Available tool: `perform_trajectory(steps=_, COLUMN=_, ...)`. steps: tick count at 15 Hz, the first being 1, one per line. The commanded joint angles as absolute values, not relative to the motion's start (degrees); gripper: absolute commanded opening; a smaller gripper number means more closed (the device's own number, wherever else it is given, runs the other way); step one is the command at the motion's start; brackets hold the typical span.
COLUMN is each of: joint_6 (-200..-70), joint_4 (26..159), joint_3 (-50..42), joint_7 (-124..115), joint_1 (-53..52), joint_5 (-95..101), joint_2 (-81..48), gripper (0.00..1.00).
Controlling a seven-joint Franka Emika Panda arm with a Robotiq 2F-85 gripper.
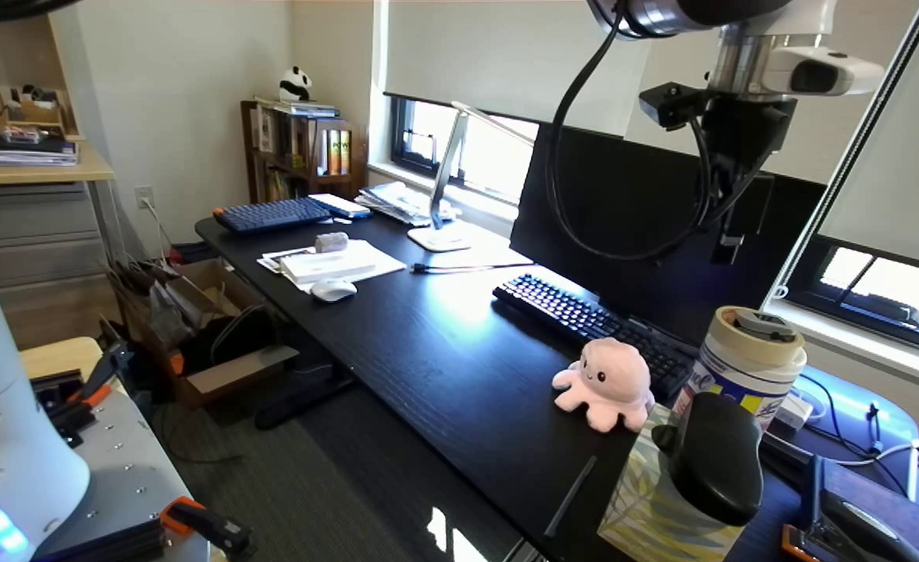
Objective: Place the pulse oximeter on the left side of the desk
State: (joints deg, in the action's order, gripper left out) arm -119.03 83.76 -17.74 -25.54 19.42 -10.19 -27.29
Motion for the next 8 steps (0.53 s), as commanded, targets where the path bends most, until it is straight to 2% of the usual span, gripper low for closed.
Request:
perform_trajectory(steps=1, joint_6=-117.4, joint_4=76.1, joint_3=-18.0, joint_7=-30.6, joint_1=22.2, joint_5=-12.7, joint_2=-33.7, gripper=1.00)
perform_trajectory(steps=8, joint_6=-115.0, joint_4=65.5, joint_3=-16.8, joint_7=-32.8, joint_1=25.3, joint_5=-13.6, joint_2=-43.2, gripper=1.00)
